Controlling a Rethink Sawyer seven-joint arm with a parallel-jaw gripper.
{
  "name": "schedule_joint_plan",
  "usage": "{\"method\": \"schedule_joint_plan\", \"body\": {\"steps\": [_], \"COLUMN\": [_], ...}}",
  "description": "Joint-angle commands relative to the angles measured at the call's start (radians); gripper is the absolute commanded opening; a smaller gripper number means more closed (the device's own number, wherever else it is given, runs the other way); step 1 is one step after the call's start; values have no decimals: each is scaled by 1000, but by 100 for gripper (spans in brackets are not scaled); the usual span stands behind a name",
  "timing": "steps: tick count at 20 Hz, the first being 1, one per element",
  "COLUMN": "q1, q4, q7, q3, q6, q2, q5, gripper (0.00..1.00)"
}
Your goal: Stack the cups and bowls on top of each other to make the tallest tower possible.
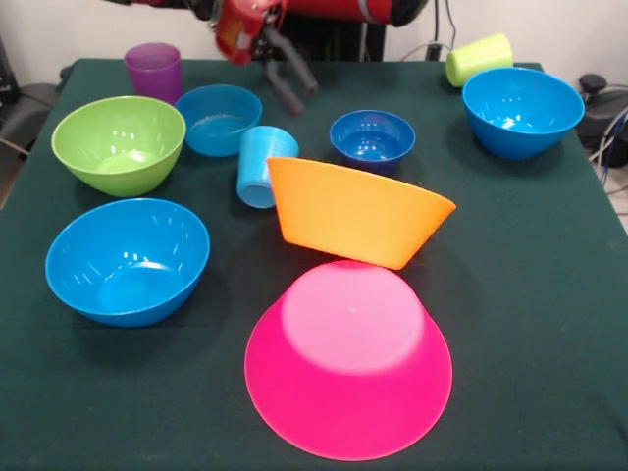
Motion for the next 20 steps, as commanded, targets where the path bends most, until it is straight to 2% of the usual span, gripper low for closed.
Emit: {"method": "schedule_joint_plan", "body": {"steps": [1, 5, 7, 9, 13, 17, 20], "q1": [-49, -60, -57, -48, -45, -34, 6], "q4": [-206, -303, -311, -305, -300, -314, -341], "q7": [-419, -519, -525, -514, -482, -438, -278], "q3": [88, 22, 16, 24, 29, 35, 64], "q6": [91, 35, 25, 15, 80, 100, 78], "q2": [301, 323, 326, 323, 302, 296, 294], "q5": [-330, -519, -547, -547, -560, -570, -613], "gripper": [100, 100, 100, 100, 100, 100, 100]}}
